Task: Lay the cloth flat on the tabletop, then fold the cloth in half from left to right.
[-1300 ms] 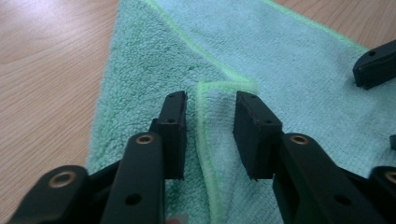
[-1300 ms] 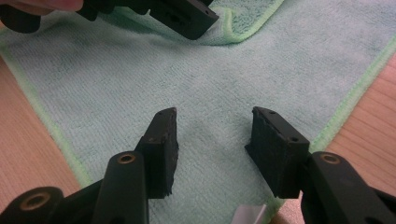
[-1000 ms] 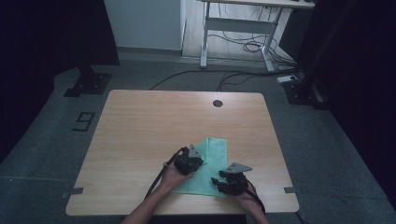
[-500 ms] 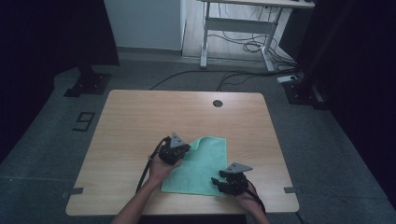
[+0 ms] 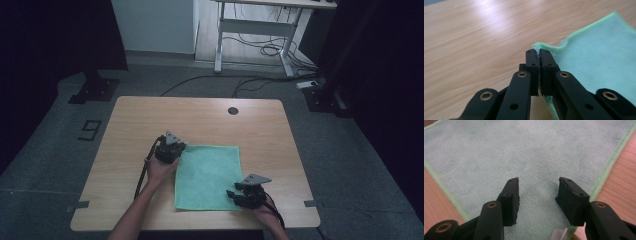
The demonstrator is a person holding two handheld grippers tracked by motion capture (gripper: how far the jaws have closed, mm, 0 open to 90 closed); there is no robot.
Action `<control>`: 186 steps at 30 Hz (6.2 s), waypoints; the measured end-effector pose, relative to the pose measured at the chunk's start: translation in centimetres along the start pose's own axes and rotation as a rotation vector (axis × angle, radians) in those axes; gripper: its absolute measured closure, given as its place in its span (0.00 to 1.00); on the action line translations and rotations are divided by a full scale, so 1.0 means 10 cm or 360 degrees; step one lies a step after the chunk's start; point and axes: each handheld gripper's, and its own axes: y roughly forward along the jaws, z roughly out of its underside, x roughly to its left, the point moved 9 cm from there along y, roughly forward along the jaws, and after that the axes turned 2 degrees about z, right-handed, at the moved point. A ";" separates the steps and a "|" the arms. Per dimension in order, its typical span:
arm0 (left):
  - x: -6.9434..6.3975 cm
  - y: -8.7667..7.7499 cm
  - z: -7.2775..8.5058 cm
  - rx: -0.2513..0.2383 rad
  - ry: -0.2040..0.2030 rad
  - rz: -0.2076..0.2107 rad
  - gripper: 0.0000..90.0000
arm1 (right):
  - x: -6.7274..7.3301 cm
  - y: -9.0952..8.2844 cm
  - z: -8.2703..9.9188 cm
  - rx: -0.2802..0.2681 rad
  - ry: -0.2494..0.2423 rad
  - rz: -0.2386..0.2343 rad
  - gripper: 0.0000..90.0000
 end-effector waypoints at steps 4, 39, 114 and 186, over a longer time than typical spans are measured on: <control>0.14 0.12 0.12 0.0091 -0.0063 -0.0048 0.88 | 0.00 0.00 0.00 0.0000 -0.0002 0.0000 0.57; -0.24 0.24 0.30 0.0191 0.0024 0.0087 0.54 | -0.58 0.53 -0.77 -0.0056 0.0144 0.0143 0.51; -0.22 0.29 0.23 0.0293 0.0011 0.0127 0.56 | 0.09 0.57 -0.44 0.0010 0.0011 0.0214 0.47; 0.19 0.23 0.09 0.0208 -0.0148 0.0024 0.57 | 1.35 0.64 -0.60 -0.0088 -0.0249 -0.0230 0.46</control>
